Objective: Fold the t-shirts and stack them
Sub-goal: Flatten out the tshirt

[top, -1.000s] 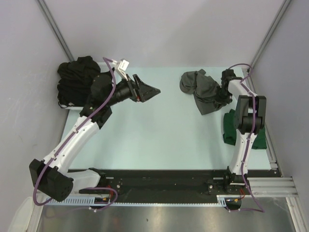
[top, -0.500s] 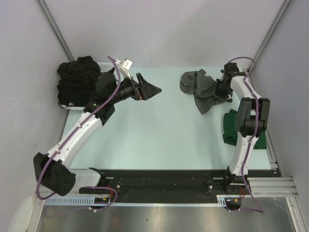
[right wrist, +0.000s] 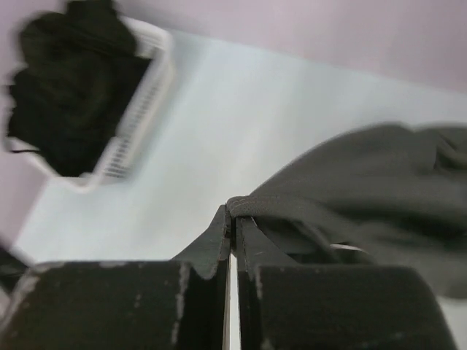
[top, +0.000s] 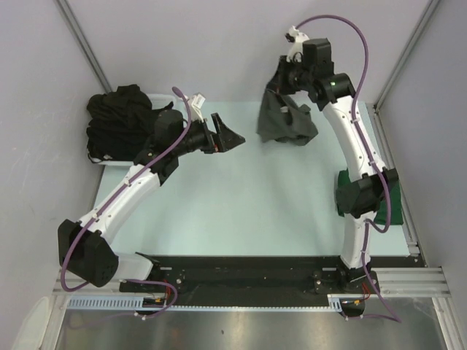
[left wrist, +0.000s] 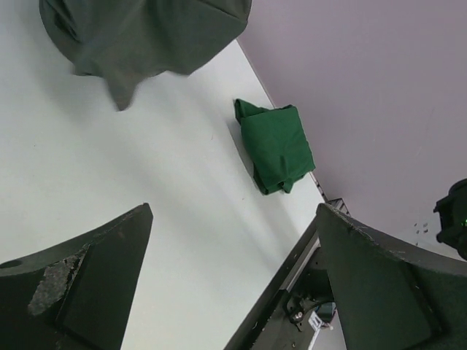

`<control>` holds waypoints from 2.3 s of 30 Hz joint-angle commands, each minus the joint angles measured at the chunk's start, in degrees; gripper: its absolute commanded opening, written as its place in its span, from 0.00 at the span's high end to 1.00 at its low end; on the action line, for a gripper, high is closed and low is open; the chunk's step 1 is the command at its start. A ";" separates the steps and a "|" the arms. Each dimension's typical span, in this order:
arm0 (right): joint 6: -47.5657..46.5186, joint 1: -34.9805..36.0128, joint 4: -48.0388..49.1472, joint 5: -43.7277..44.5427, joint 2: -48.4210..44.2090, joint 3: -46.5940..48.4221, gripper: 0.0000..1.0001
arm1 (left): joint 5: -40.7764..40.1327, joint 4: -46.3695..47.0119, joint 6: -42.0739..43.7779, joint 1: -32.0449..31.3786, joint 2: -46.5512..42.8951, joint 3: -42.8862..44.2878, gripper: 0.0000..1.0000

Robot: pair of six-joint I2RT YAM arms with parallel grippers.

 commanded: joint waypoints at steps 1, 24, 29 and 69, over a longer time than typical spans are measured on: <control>2.28 4.23 1.77 -3.54 -0.11 12.46 1.00 | -2.18 -0.98 1.84 -0.10 -1.05 1.76 0.00; 3.08 3.00 5.29 -3.46 -11.09 5.62 1.00 | -4.64 -1.33 3.42 -0.63 -0.54 0.52 0.00; 2.55 3.80 4.15 -3.54 -12.14 6.23 1.00 | -4.57 0.86 2.28 -0.80 2.89 1.05 0.00; 2.64 4.15 0.90 -5.74 -13.82 6.68 1.00 | -5.52 -0.53 8.16 -5.46 17.49 14.05 1.00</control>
